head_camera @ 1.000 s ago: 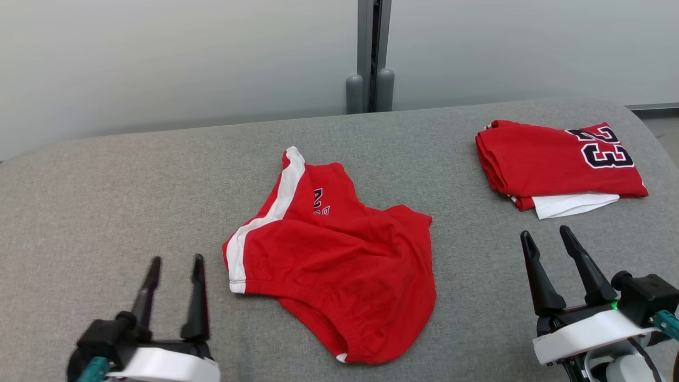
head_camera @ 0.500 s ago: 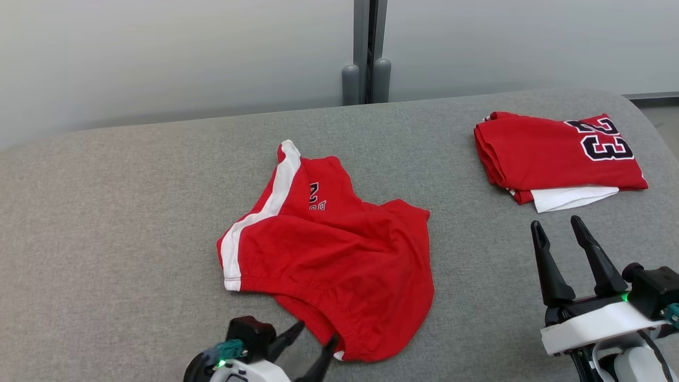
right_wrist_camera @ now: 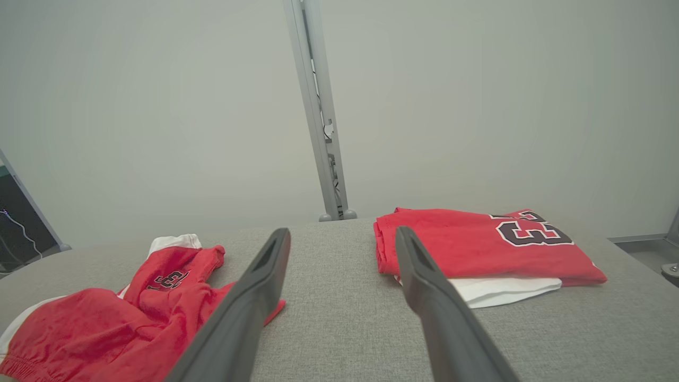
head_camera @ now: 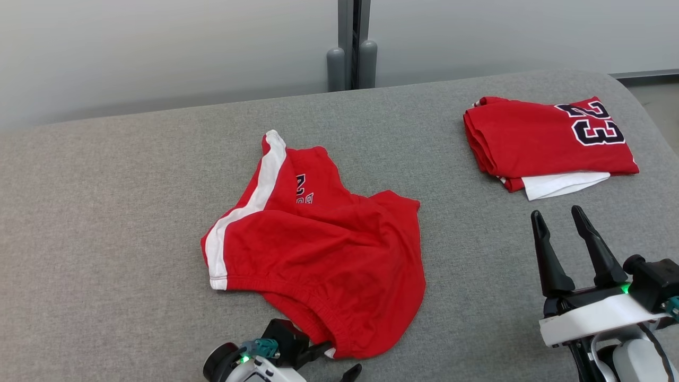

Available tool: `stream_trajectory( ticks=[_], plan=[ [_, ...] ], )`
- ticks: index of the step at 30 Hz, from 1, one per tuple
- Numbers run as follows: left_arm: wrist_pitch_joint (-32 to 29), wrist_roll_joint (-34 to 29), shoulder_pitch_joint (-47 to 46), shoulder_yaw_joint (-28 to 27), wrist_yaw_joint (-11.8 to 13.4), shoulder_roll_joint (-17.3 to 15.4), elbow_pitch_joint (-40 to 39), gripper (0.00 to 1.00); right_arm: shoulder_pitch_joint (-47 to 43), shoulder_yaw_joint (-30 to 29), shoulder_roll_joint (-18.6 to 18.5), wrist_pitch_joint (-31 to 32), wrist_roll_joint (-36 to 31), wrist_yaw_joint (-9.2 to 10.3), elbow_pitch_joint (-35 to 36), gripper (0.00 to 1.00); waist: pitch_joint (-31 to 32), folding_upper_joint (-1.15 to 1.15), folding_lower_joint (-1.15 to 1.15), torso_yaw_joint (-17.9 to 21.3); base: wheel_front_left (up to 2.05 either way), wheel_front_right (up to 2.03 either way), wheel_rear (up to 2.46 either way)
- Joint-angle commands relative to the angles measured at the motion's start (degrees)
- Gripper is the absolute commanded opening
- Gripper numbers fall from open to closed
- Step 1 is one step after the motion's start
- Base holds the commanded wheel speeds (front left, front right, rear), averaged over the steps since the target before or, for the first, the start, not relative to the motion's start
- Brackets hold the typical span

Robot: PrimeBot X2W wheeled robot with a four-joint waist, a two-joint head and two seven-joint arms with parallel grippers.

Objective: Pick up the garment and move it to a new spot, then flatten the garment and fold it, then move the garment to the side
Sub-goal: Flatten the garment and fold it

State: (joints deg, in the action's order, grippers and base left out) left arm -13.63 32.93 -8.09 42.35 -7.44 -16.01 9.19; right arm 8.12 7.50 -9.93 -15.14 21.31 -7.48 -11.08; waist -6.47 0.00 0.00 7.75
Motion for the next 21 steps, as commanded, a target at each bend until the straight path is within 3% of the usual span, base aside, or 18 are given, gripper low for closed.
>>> stream_trajectory(
  ticks=[1,6,7,8,9,12,14,15,21],
  plan=[
    [0.7,0.5,-1.6,0.9,0.0,-0.5,1.1,1.0,0.7,-0.1,-0.1,-0.1,-0.2,-0.04,0.2,1.0,-0.3,0.0,0.0,0.2,0.0,0.0,0.0],
    [1.8,1.3,-3.4,2.5,-0.1,-0.5,3.3,1.0,0.7,-0.1,0.0,-0.1,-0.1,-0.04,0.2,1.0,-0.7,0.0,0.0,0.6,0.0,0.0,0.0],
    [2.0,1.5,-3.5,2.7,-0.1,-0.6,3.6,0.95,0.7,-0.2,0.0,-0.1,-0.1,-0.04,0.2,1.0,-0.7,0.0,0.0,0.7,0.0,0.0,0.0],
    [2.0,1.5,-3.8,3.0,-0.1,-0.7,3.8,0.84,0.7,-0.2,0.0,-0.1,-0.1,-0.04,0.2,1.0,-0.8,0.0,0.0,0.7,0.0,0.0,0.0],
    [2.0,1.6,-4.1,3.2,-0.1,-0.7,4.0,0.65,0.7,-0.2,0.0,-0.1,-0.1,-0.04,0.2,1.0,-0.8,0.0,0.0,0.7,0.0,0.0,0.0],
    [2.3,1.9,-4.8,3.6,-0.1,-0.8,4.5,0.36,0.6,-0.4,0.1,-0.1,-0.2,-0.04,0.1,1.0,-0.6,0.0,0.0,0.7,0.0,0.0,0.0],
    [2.6,2.1,-4.7,4.0,-0.1,-0.9,4.6,0.04,0.7,-0.4,0.2,-0.1,-0.2,-0.04,0.0,1.0,-0.5,0.0,0.0,0.7,0.0,0.0,0.0],
    [2.9,2.1,-5.0,4.0,-0.1,-0.9,4.6,0.0,0.7,-0.4,0.2,-0.1,-0.2,-0.04,0.0,1.0,-0.5,0.0,0.0,0.6,0.0,0.0,0.0],
    [2.8,4.0,-5.5,3.9,-0.1,-1.8,3.7,0.0,0.2,-0.5,0.2,-0.1,-0.2,-0.04,-0.2,1.0,0.1,0.0,0.0,0.0,0.0,0.0,0.0]
  ],
)
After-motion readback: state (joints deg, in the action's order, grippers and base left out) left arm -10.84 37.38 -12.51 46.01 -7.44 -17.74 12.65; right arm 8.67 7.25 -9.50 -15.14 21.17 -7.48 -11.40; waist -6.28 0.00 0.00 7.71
